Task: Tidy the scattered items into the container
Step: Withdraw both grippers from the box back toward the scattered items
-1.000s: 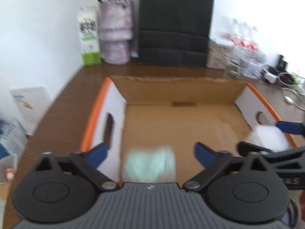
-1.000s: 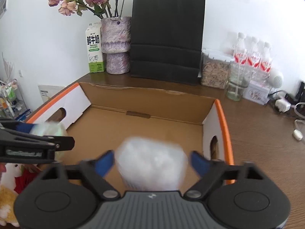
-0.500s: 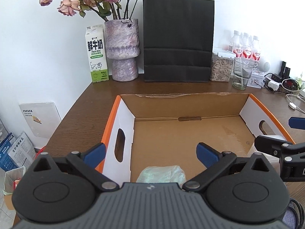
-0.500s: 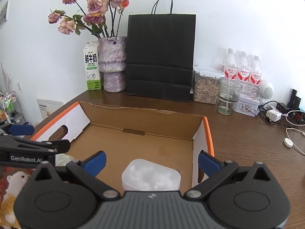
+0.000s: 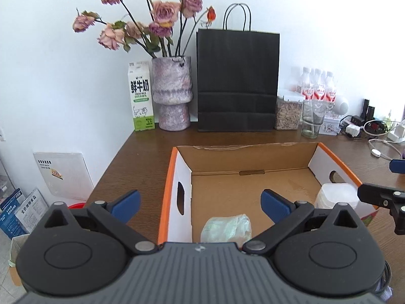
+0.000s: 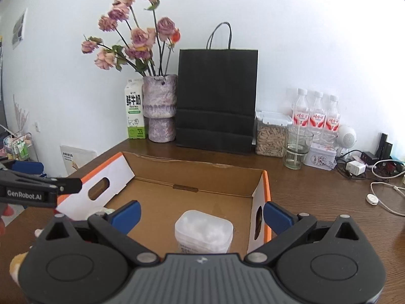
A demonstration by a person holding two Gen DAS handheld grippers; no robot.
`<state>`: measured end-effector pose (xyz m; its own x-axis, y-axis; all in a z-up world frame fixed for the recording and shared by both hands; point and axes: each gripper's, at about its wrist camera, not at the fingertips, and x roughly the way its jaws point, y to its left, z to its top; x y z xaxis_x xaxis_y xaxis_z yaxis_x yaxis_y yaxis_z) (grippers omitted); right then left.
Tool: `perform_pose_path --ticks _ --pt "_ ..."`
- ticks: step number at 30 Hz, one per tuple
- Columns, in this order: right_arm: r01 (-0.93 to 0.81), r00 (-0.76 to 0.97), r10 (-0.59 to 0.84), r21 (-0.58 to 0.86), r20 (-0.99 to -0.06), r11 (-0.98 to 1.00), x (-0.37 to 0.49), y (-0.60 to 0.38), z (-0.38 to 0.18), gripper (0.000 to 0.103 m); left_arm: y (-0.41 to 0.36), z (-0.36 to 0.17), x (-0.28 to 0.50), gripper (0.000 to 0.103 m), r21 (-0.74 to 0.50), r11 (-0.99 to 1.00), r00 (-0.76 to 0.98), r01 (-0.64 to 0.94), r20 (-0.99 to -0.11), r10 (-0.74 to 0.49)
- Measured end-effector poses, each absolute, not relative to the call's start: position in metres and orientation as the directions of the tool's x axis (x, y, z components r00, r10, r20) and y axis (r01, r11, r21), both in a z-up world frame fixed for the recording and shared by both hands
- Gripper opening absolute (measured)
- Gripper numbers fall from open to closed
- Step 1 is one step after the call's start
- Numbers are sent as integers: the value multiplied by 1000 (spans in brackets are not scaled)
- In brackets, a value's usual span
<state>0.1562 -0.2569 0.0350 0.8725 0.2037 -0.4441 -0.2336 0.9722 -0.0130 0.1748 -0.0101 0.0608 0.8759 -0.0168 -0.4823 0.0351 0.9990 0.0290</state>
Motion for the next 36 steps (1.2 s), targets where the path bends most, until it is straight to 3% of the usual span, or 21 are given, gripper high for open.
perform_pose_path --ticks 10,19,36 --pt "-259 882 217 -46 -417 965 79 -260 25 103 10 55 105 103 27 999 899 44 -437 -28" --pt "-212 859 175 -23 -481 977 27 -257 -13 103 39 16 52 103 -90 996 863 -22 -504 -27" --pt "-237 818 203 5 -538 971 5 -241 -34 103 34 -3 22 103 -82 996 844 -35 -536 -14"
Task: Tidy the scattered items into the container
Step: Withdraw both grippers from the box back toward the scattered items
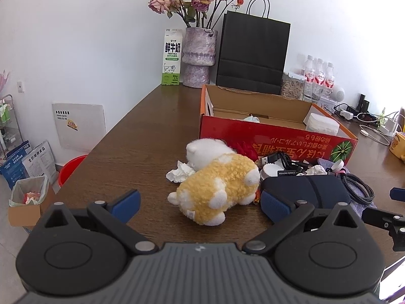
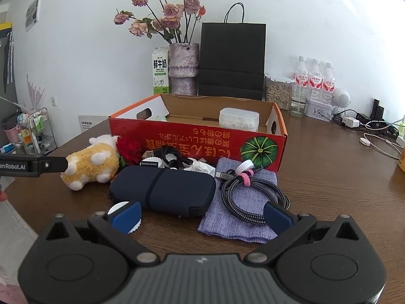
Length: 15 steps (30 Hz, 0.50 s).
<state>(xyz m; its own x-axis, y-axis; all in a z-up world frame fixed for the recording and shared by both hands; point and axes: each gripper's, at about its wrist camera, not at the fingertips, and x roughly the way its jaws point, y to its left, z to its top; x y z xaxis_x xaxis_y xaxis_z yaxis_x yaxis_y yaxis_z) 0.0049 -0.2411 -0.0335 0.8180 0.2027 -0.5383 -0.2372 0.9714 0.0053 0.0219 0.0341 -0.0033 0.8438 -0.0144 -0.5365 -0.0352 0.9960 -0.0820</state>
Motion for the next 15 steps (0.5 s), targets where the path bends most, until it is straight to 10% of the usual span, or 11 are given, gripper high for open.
perform_pose_path --ticks 15 --pt "-194 812 175 25 -556 981 15 -255 -39 103 30 -12 39 103 -48 999 825 -26 -565 -5"
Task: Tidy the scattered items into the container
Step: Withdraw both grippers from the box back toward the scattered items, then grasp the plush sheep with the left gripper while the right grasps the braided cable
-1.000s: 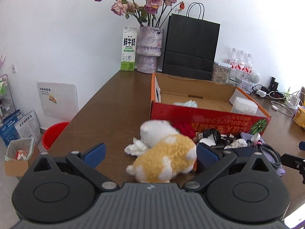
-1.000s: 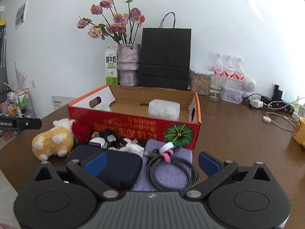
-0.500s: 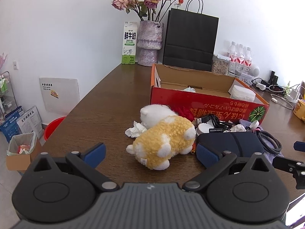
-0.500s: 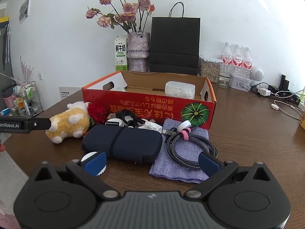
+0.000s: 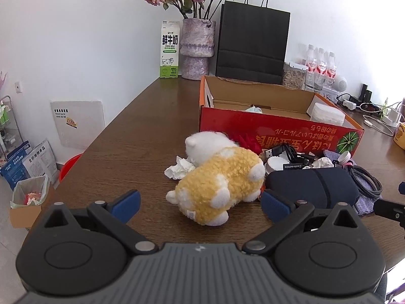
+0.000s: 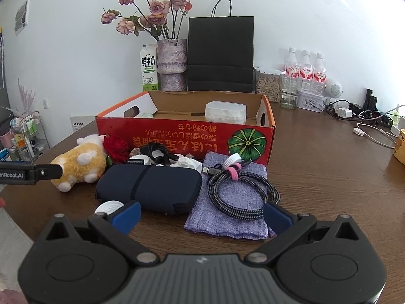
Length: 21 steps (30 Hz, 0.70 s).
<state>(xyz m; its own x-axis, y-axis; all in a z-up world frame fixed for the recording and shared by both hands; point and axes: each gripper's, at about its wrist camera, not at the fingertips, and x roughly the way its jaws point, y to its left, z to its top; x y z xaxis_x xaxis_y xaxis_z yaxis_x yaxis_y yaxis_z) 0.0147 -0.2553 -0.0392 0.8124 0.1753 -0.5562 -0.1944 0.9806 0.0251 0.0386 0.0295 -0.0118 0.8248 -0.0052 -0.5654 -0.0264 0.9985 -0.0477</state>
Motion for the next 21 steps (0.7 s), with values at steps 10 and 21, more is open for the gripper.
perform_pose_path --ticks 10,21 --pt "-123 797 117 29 -593 992 46 -275 -50 103 26 -21 63 103 -17 1000 823 23 -567 -28" --pt "-127 755 104 12 -647 992 85 -286 -65 103 22 -31 80 103 20 993 809 119 -582 -85"
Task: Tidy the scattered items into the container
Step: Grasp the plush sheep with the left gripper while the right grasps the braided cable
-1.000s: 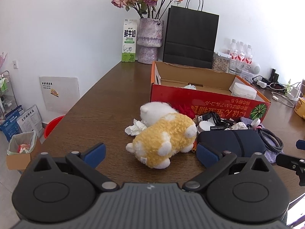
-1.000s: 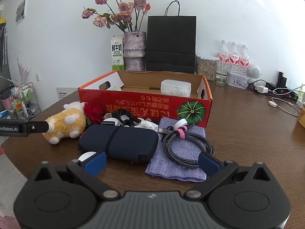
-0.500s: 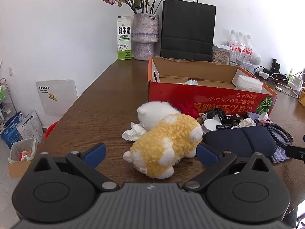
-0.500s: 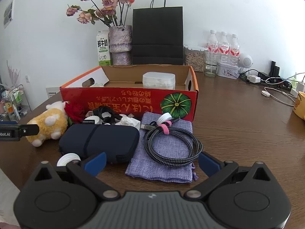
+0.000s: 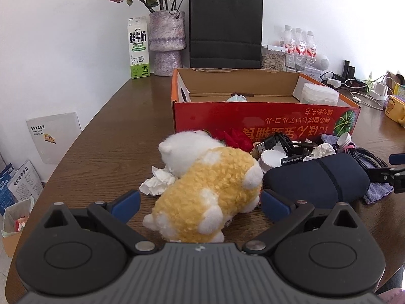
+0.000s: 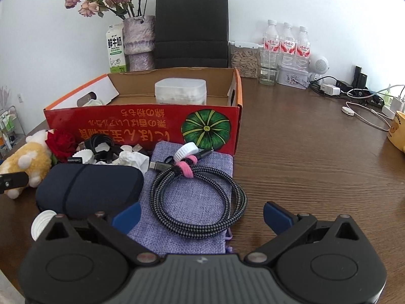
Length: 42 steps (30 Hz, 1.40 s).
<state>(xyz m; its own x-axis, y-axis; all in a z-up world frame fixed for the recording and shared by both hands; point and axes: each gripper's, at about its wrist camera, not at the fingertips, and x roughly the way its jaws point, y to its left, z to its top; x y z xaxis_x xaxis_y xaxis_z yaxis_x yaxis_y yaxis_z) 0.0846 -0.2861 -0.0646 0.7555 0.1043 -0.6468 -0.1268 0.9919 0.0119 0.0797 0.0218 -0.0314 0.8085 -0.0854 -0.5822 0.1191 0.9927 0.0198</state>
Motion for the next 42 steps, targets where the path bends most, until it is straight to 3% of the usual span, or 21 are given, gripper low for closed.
perform_pose_path --ticks 9,11,13,15,22,29,34,36,38,42 --pt "-137 738 115 18 -665 990 107 -287 -73 103 25 -40 94 102 -15 986 782 168 -606 -143" --pt "-140 741 118 19 -661 990 108 -287 -73 103 26 -41 96 97 -29 983 777 181 -608 -161" --pt "-162 741 143 32 -656 986 107 -288 -73 92 27 -42 97 88 -42 978 770 203 -611 -186" --pt "-176 746 148 21 -649 984 103 -287 -73 92 27 -42 97 82 -58 974 763 220 -612 -209" --pt "-174 766 146 17 -626 985 91 -290 -68 90 28 -37 91 77 -70 976 773 208 -600 -208" --pt "-164 792 142 18 -594 986 78 -297 -57 90 24 -19 71 71 -25 975 823 222 -531 -201" --pt "-170 778 146 19 -611 985 78 -296 -62 90 22 -24 75 80 -34 974 804 224 -559 -204" --pt "-167 771 143 19 -621 986 79 -296 -65 90 24 -28 80 95 -50 980 789 195 -585 -187" --pt "-159 766 135 19 -629 987 80 -296 -68 90 28 -31 84 101 -77 982 782 171 -595 -183" --pt "-142 761 126 27 -637 990 85 -297 -70 91 31 -32 91 102 -112 985 782 132 -598 -173"
